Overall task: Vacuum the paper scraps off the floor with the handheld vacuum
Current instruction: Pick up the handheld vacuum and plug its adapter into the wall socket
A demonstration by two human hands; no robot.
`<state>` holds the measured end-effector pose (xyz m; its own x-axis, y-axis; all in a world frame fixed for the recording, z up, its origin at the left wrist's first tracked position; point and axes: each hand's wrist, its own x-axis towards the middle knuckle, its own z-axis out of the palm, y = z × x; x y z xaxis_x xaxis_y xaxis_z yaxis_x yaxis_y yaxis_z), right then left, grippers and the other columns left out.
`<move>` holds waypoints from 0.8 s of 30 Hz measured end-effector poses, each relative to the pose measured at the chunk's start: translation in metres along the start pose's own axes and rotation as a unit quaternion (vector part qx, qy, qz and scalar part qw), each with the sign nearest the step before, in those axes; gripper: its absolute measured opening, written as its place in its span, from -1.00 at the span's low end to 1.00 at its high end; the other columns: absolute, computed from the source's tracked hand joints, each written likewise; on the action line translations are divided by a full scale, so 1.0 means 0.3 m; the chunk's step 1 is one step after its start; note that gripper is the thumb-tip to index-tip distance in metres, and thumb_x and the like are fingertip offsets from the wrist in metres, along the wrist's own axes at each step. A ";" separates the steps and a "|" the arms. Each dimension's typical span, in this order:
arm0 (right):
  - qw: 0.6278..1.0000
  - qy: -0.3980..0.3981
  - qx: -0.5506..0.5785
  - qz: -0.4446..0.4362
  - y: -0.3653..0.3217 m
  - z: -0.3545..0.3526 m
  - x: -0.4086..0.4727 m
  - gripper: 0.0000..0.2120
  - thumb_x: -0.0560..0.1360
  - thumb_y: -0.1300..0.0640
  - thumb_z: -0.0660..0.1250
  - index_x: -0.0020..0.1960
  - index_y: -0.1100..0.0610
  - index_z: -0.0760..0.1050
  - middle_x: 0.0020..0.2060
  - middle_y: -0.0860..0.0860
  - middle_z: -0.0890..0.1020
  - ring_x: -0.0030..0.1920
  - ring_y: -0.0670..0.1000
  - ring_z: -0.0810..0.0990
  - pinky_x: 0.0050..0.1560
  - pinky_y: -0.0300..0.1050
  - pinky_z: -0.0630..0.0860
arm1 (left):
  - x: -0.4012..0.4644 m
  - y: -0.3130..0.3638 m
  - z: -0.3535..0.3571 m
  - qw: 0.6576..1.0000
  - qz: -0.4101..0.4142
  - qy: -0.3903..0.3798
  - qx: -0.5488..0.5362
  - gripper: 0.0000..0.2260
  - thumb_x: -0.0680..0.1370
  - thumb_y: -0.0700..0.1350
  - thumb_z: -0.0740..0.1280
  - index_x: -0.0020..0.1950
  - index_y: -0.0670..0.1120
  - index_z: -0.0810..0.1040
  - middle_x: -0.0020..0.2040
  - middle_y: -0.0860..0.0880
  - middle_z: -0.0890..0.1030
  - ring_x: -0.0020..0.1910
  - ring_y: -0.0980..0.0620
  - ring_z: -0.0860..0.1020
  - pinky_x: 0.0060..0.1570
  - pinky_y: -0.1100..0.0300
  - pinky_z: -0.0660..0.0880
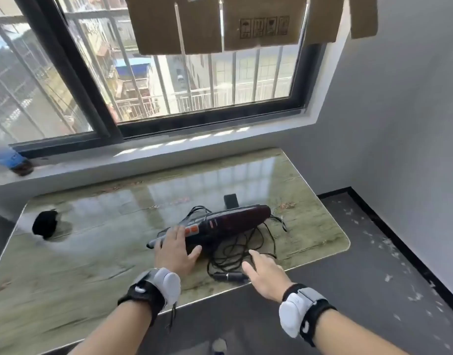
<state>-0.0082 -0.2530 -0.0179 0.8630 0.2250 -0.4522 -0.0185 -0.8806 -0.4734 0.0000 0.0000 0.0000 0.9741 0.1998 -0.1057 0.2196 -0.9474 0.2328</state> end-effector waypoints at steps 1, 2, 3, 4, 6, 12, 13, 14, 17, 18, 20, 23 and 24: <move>1.000 -0.005 0.015 0.010 -0.019 0.008 0.029 -0.42 0.69 -0.16 0.04 0.63 0.09 0.14 0.55 0.10 0.36 0.55 0.14 0.27 0.50 0.10 0.23 | 0.049 -0.022 -0.001 1.000 0.010 -0.006 0.011 -0.41 0.55 0.24 0.26 0.49 -0.02 0.31 0.45 0.01 0.40 0.45 -0.02 0.34 0.43 -0.02 0.20; 0.999 -0.006 0.026 0.023 -0.034 0.020 0.067 -0.42 0.69 -0.16 0.05 0.63 0.09 0.15 0.55 0.10 0.36 0.55 0.14 0.28 0.50 0.10 0.24 | 0.097 -0.043 -0.002 0.999 0.011 -0.023 0.029 -0.42 0.54 0.25 0.27 0.47 -0.02 0.33 0.41 0.00 0.44 0.42 -0.03 0.38 0.40 -0.01 0.24; 0.999 -0.008 0.035 0.038 -0.048 0.031 0.103 -0.42 0.69 -0.16 0.06 0.62 0.09 0.15 0.54 0.09 0.37 0.54 0.14 0.29 0.50 0.10 0.24 | 0.153 -0.067 0.010 0.998 0.015 -0.043 0.042 -0.44 0.53 0.27 0.27 0.42 -0.02 0.36 0.36 -0.01 0.48 0.36 -0.05 0.43 0.36 0.00 0.28; 0.998 -0.012 0.041 0.051 -0.053 0.037 0.125 -0.42 0.69 -0.16 0.07 0.62 0.09 0.16 0.54 0.10 0.37 0.54 0.15 0.29 0.50 0.10 0.25 | 0.191 -0.079 0.010 0.996 0.015 -0.076 0.047 -0.46 0.52 0.29 0.27 0.37 -0.01 0.39 0.31 -0.02 0.51 0.30 -0.06 0.47 0.31 0.02 0.33; 0.997 -0.017 0.045 0.064 -0.057 0.043 0.158 -0.42 0.68 -0.16 0.09 0.61 0.09 0.18 0.53 0.10 0.38 0.53 0.16 0.31 0.50 0.10 0.26 | 0.239 -0.084 0.013 0.991 0.023 -0.118 0.053 -0.49 0.50 0.31 0.29 0.27 -0.01 0.42 0.22 -0.03 0.55 0.19 -0.08 0.54 0.18 0.03 0.44; 0.993 -0.042 0.048 0.095 -0.049 0.055 0.274 -0.43 0.67 -0.13 0.12 0.60 0.10 0.20 0.50 0.14 0.41 0.51 0.19 0.33 0.47 0.10 0.29 | 0.350 -0.086 0.006 0.971 0.045 -0.234 0.000 -0.71 0.46 0.23 0.41 -0.17 0.09 0.40 -0.14 0.03 0.54 -0.16 -0.03 0.51 -0.27 0.18 0.36; 0.993 -0.044 0.051 0.097 -0.047 0.056 0.287 -0.44 0.67 -0.12 0.12 0.59 0.10 0.20 0.50 0.15 0.40 0.51 0.20 0.33 0.47 0.10 0.29 | 0.356 -0.089 0.008 0.969 0.044 -0.241 -0.014 -0.68 0.45 0.24 0.42 -0.23 0.10 0.36 -0.18 0.04 0.53 -0.19 -0.02 0.50 -0.32 0.19 0.33; 0.993 -0.046 0.054 0.097 -0.044 0.056 0.301 -0.44 0.67 -0.12 0.13 0.59 0.10 0.20 0.50 0.15 0.40 0.51 0.20 0.33 0.47 0.09 0.29 | 0.364 -0.097 0.014 0.969 0.042 -0.243 -0.026 -0.66 0.44 0.26 0.44 -0.26 0.10 0.36 -0.21 0.04 0.54 -0.22 -0.01 0.50 -0.35 0.18 0.31; 0.992 -0.049 0.073 0.095 -0.027 0.062 0.333 -0.44 0.66 -0.09 0.16 0.58 0.11 0.21 0.49 0.14 0.41 0.50 0.19 0.34 0.46 0.07 0.31 | 0.381 -0.118 0.017 0.969 0.044 -0.236 -0.057 -0.66 0.41 0.29 0.46 -0.23 0.05 0.49 -0.26 0.05 0.59 -0.29 0.01 0.54 -0.34 0.17 0.37; 0.990 -0.052 0.080 0.099 -0.018 0.062 0.342 -0.45 0.65 -0.08 0.17 0.58 0.11 0.22 0.48 0.14 0.42 0.49 0.18 0.35 0.45 0.06 0.32 | 0.379 -0.122 0.012 0.970 0.045 -0.232 -0.065 -0.66 0.40 0.30 0.46 -0.21 0.04 0.53 -0.28 0.05 0.60 -0.31 0.04 0.54 -0.34 0.18 0.39; 0.989 -0.048 0.090 0.108 0.002 0.057 0.363 -0.47 0.64 -0.07 0.20 0.54 0.12 0.27 0.44 0.14 0.45 0.45 0.17 0.40 0.41 0.06 0.37 | 0.372 -0.129 -0.007 0.975 0.040 -0.208 -0.066 -0.62 0.39 0.33 0.44 -0.26 0.04 0.49 -0.35 0.06 0.56 -0.39 0.09 0.48 -0.39 0.21 0.34; 0.988 0.000 0.099 0.116 0.027 0.035 0.402 -0.56 0.60 -0.07 0.26 0.38 0.14 0.38 0.29 0.13 0.54 0.32 0.19 0.51 0.27 0.06 0.48 | 0.371 -0.152 -0.039 0.984 0.015 -0.162 -0.075 -0.53 0.34 0.41 0.42 -0.27 0.00 0.52 -0.38 0.06 0.59 -0.40 0.08 0.52 -0.41 0.19 0.36; 0.987 0.022 0.100 0.121 0.029 0.026 0.412 -0.58 0.58 -0.08 0.28 0.33 0.13 0.40 0.23 0.11 0.55 0.27 0.18 0.53 0.22 0.04 0.50 | 0.372 -0.165 -0.056 0.984 -0.005 -0.152 -0.093 -0.51 0.32 0.41 0.44 -0.28 -0.04 0.54 -0.41 0.07 0.58 -0.43 0.07 0.51 -0.42 0.17 0.36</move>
<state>0.0943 -0.2295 -0.0839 0.8416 -0.0043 -0.5400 -0.3226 -0.8059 -0.4964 0.0986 0.0735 -0.0070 0.9169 0.0990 -0.3866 0.2633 -0.8780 0.3997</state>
